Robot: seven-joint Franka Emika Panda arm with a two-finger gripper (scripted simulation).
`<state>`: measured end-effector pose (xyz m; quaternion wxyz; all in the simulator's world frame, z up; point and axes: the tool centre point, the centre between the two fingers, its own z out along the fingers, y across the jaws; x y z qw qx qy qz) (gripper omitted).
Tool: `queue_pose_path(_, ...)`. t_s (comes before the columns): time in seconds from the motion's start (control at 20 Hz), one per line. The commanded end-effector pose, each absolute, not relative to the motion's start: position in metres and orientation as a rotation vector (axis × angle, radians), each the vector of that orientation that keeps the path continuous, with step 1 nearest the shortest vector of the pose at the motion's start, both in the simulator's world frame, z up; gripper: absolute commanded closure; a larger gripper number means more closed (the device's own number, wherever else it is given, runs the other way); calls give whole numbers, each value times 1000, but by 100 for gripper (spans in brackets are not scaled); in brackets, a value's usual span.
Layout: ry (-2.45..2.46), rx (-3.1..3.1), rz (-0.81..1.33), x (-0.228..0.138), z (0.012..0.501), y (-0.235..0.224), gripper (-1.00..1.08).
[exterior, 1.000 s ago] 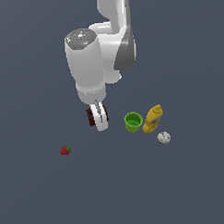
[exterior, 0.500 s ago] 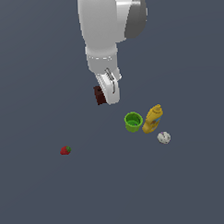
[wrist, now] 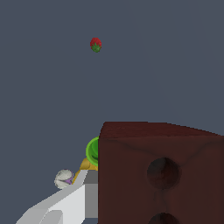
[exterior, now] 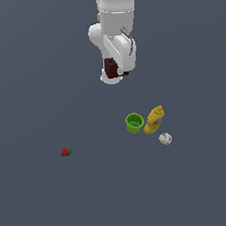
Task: Pick up a designated object from a clutter of objects.
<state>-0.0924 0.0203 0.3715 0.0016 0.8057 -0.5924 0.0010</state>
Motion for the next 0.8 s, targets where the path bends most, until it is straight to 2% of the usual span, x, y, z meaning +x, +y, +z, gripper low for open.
queue_pose_path(0.0,-1860,2528,5,-104,390,30,108)
queue_pose_path(0.4,-1860,2530,2,-130,433,54,108)
queue_pose_path(0.75,-1860,2531,1,-138,448,62,108)
